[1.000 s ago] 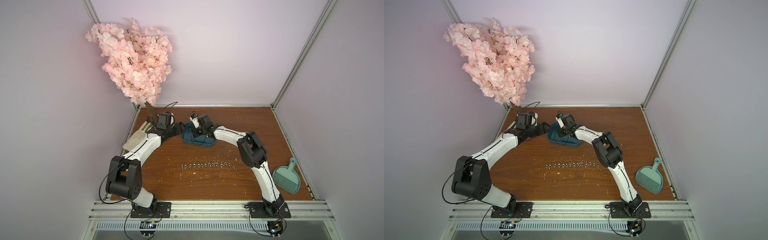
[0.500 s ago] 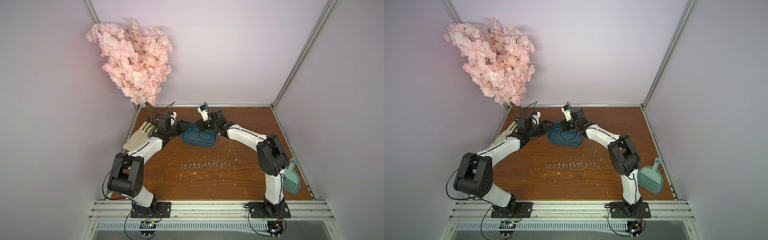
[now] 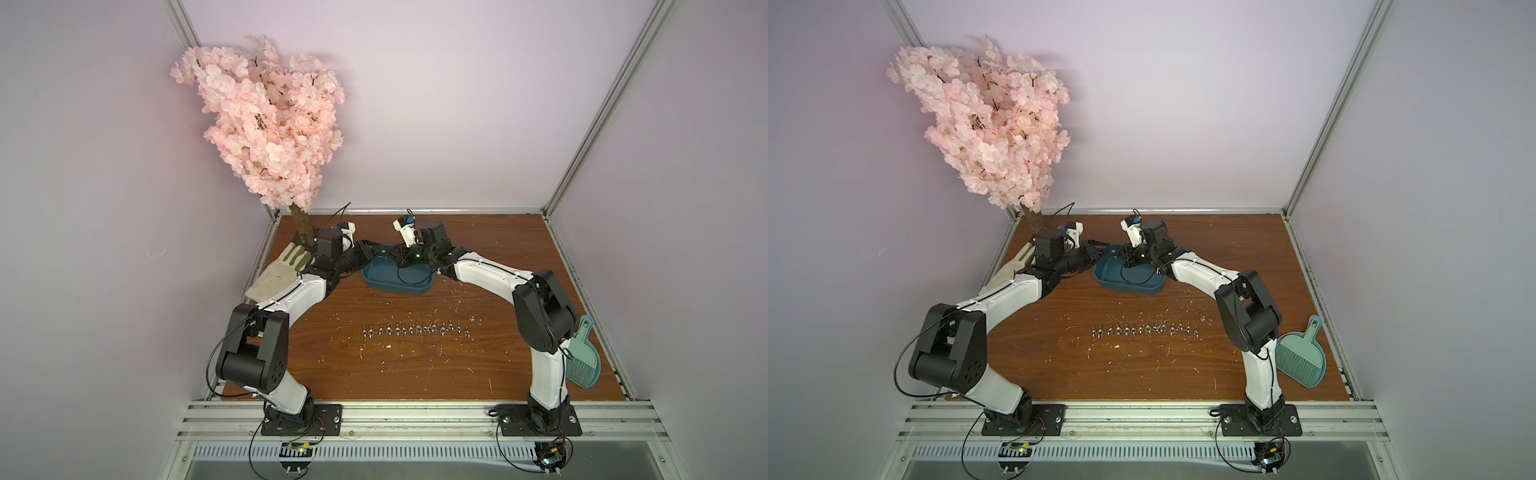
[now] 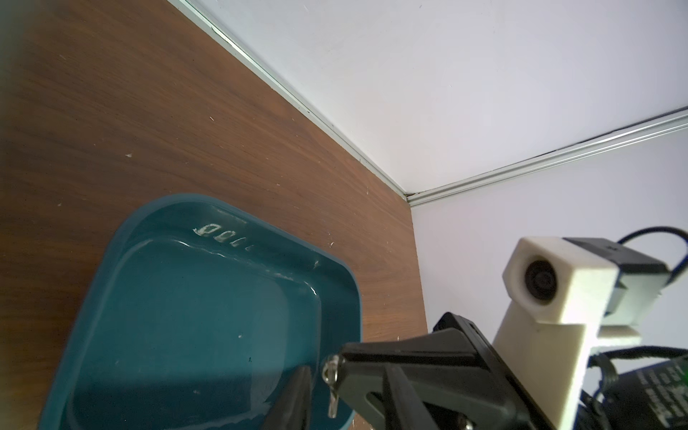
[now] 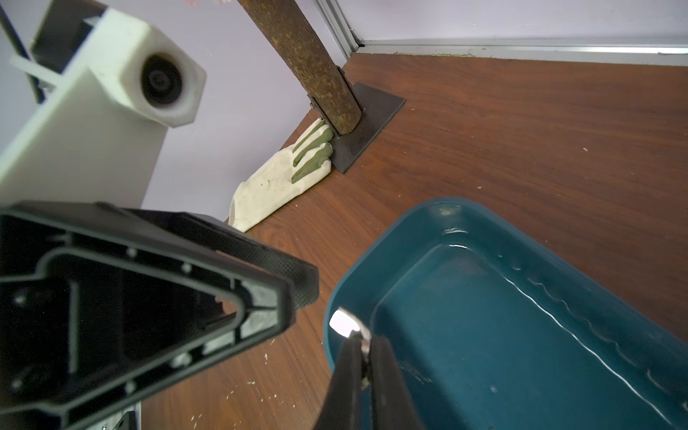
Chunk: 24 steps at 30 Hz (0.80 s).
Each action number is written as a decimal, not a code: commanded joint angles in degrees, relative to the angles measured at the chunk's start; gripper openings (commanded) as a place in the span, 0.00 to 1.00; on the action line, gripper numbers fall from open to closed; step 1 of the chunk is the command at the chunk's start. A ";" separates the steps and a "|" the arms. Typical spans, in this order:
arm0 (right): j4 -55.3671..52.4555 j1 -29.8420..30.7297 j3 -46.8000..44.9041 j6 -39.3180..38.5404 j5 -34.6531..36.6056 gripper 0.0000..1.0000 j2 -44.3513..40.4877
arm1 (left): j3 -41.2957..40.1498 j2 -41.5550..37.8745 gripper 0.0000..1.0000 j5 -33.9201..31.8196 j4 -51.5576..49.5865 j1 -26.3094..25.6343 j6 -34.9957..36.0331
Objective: Take out the wing nut from the storage box
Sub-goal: Pick up the wing nut from the storage box.
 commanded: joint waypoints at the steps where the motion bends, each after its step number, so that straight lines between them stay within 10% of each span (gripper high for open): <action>1: 2.39 0.49 1.15 0.57 -2.04 0.04 -3.43 | 0.29 1.11 0.36 0.93 0.81 -0.43 0.64; 24: 2.46 1.13 3.01 0.87 -2.74 0.04 -2.48 | 0.81 2.55 0.10 1.70 0.04 -0.74 1.42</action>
